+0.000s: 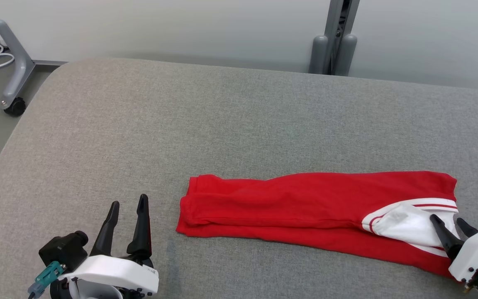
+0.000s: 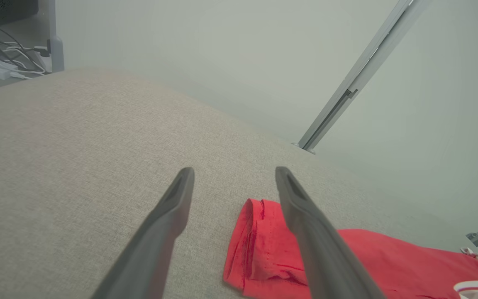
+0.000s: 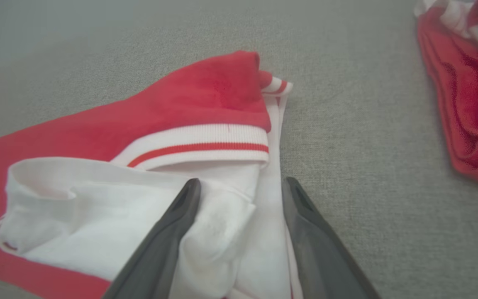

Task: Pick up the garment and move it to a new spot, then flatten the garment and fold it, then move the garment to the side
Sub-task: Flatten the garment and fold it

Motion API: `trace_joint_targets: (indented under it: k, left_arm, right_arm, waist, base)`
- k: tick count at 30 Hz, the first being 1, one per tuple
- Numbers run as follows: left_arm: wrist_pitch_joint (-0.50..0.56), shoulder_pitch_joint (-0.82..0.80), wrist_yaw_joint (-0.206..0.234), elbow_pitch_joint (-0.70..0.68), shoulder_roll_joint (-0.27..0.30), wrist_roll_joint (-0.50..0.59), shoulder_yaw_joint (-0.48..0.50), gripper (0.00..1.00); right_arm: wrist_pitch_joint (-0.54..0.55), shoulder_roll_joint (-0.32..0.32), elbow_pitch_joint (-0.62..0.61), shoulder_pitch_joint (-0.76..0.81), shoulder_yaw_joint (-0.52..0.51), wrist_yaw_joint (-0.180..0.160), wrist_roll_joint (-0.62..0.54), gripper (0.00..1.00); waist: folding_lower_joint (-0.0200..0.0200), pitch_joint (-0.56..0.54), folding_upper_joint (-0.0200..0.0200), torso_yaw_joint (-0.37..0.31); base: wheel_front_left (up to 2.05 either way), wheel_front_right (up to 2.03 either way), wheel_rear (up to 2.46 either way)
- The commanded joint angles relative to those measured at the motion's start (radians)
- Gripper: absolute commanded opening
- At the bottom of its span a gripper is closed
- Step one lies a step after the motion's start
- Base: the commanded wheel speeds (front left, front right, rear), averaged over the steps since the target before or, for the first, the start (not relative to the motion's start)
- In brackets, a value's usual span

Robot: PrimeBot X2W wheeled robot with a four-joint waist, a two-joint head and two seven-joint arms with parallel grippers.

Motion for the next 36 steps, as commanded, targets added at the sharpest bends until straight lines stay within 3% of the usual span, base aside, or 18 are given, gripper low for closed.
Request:
trace_joint_targets:
  k: [1, 13, 14, 15, 16, 18, 19, 29, 36]
  left_arm:
    - [-0.004, 0.001, -0.002, -0.002, 0.002, 0.010, 0.004, 1.00]
    - [-0.004, 0.003, 0.005, -0.024, 0.007, 0.023, 0.006, 1.00]
    - [-0.004, 0.004, 0.006, -0.025, 0.009, 0.023, 0.007, 1.00]
    - [-0.004, 0.005, 0.008, -0.027, 0.009, 0.024, 0.007, 1.00]
    - [-0.004, 0.006, 0.010, -0.028, 0.011, 0.025, 0.007, 1.00]
    - [-0.002, 0.006, 0.011, -0.031, 0.013, 0.027, 0.006, 1.00]
    - [-0.001, 0.007, 0.011, -0.032, 0.015, 0.028, 0.006, 1.00]
    - [0.005, 0.019, 0.021, -0.041, 0.022, 0.024, 0.005, 1.00]
    - [0.007, 0.035, 0.027, -0.054, 0.022, 0.022, 0.001, 1.00]
  right_arm:
    - [0.010, -0.002, 0.018, -0.014, -0.008, 0.000, 0.012, 1.00]
    - [0.051, 0.032, 0.110, -0.027, 0.001, 0.000, 0.143, 1.00]
    - [0.051, 0.034, 0.111, -0.028, 0.009, 0.000, 0.150, 0.87]
    - [0.051, 0.038, 0.111, -0.027, 0.017, 0.000, 0.158, 0.48]
    - [0.050, 0.041, 0.110, -0.028, 0.026, 0.000, 0.165, 0.35]
    - [0.046, 0.041, 0.107, -0.033, 0.040, 0.000, 0.177, 0.20]
    - [0.040, 0.039, 0.104, -0.036, 0.046, 0.000, 0.184, 0.00]
    - [-0.004, -0.012, 0.054, -0.058, 0.068, 0.000, 0.262, 0.00]
    - [0.010, -0.100, -0.012, -0.042, 0.078, 0.000, 0.300, 0.00]
  waist:
    - [0.0000, 0.003, 0.0000, 0.007]
    - [0.0000, 0.005, 0.0000, 0.028]
    - [0.0000, 0.005, 0.0000, 0.028]
    - [0.0000, 0.005, 0.0000, 0.027]
    - [0.0000, 0.004, 0.0000, 0.026]
    - [0.0000, 0.003, 0.0000, 0.024]
    - [0.0000, 0.002, 0.0000, 0.022]
    - [0.0000, -0.016, 0.0000, -0.016]
    - [0.0000, -0.031, 0.0000, -0.066]
  base:
    - [0.00, 0.00, 0.00]
    - [0.00, 0.00, 0.00]
    - [0.00, 0.00, 0.00]
    - [0.00, 0.00, 0.00]
    - [0.00, 0.00, 0.00]
    - [0.00, 0.00, 0.00]
    - [0.00, 0.00, 0.00]
    - [0.00, 0.00, 0.00]
    - [0.00, 0.00, 0.00]
